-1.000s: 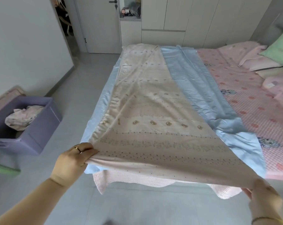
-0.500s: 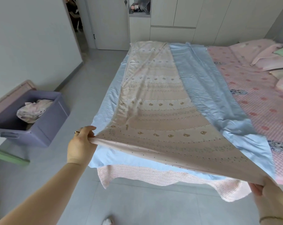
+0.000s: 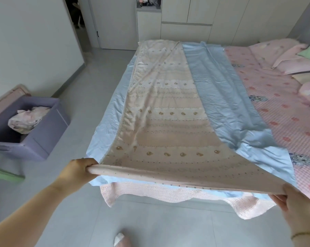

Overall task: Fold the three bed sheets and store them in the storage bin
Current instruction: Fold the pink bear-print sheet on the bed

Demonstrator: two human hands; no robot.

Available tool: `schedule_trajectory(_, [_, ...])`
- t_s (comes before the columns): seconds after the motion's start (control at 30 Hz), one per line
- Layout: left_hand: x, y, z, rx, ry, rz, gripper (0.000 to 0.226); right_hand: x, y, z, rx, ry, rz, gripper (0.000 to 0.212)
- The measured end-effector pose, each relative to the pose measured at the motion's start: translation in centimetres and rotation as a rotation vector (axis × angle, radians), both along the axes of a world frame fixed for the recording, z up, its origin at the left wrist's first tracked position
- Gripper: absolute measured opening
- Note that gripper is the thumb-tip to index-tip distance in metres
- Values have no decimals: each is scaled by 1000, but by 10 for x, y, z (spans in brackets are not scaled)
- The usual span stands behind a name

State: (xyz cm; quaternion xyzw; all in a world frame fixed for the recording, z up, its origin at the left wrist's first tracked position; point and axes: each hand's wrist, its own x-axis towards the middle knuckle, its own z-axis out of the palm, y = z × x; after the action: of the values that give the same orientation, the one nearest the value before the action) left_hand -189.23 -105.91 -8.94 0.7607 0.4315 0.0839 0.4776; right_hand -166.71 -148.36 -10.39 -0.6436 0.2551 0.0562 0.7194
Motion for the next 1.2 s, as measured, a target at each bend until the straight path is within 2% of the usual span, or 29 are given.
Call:
schedule_trajectory(0.03, [8,1,4,-69,-21,15,38,9,4,1,-1,-6,-2,15])
schedule_trajectory(0.2, [56,38,-4,36,-56,1,26,69,40,4,-28,-11,9,11])
schedule_trajectory(0.33, [107,74,-20,96,-98,59,19,125,82,4,-94,-21,22,16])
schedule_trajectory(0.4, [137,97,-31,38,-99,120,15,159,108,1,-136,12,27,16])
schedule_trajectory(0.53, [193,145,-56,-34,-28,167,12,221,150,-11,-216,103,87,38])
schedule_trajectory(0.63, [243,181,-78,-93,-6,170,23,269,180,-30,-216,165,103,36])
schedule_trajectory(0.77, [301,220,-96,-79,-15,200,11,324,219,-44,-269,171,214,65])
schedule_trajectory(0.87, [342,245,-107,-28,-21,218,9,371,252,-56,-314,130,266,44])
schedule_trajectory(0.93, [358,253,-122,-76,-7,178,19,392,277,-70,-288,109,362,14])
schedule_trajectory(0.97, [361,253,-132,-124,16,165,32,399,285,-80,-322,120,427,18])
schedule_trajectory(1.03, [353,242,-155,-189,125,197,49,401,294,-109,-512,121,548,43])
schedule_trajectory(1.13, [328,204,-181,-134,326,191,43,367,282,-150,-914,155,651,46])
schedule_trajectory(1.2, [312,180,-185,-76,406,194,38,337,262,-172,-1049,234,661,44])
